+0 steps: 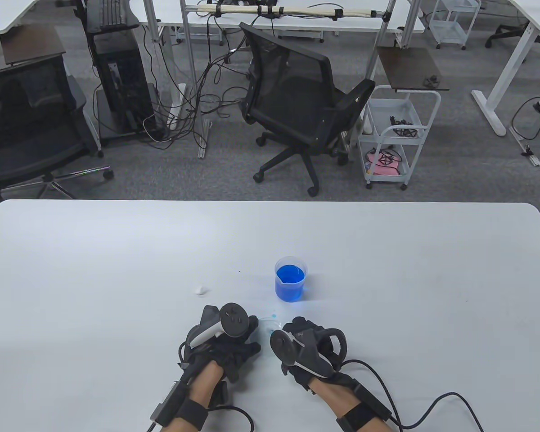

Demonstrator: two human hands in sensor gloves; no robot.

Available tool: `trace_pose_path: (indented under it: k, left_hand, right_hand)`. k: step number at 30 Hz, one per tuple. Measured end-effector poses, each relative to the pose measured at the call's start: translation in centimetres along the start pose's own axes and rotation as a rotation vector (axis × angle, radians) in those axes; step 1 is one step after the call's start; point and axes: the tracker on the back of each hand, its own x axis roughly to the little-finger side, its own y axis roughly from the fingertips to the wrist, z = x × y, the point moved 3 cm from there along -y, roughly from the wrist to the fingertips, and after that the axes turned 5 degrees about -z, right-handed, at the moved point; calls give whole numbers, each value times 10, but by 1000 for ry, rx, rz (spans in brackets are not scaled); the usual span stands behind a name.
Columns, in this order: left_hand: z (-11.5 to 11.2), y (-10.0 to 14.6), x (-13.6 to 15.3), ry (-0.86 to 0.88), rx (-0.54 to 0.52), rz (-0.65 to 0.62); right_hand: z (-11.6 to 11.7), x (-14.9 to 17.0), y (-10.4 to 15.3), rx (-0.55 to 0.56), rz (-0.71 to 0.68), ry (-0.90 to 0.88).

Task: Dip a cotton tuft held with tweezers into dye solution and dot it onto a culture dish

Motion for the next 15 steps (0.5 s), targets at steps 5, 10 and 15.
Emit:
trace_pose_path:
  k: [5,10,15]
  left_hand:
    - [0,0,0,1,0,0]
    - [0,0,0,0,1,0]
    - [0,0,0,0,1,0]
  right_hand:
    - [16,-2,-2,-49,-10,42]
    - [25,-6,-2,-77,-21,67]
    - [11,3,-3,-32,10,39]
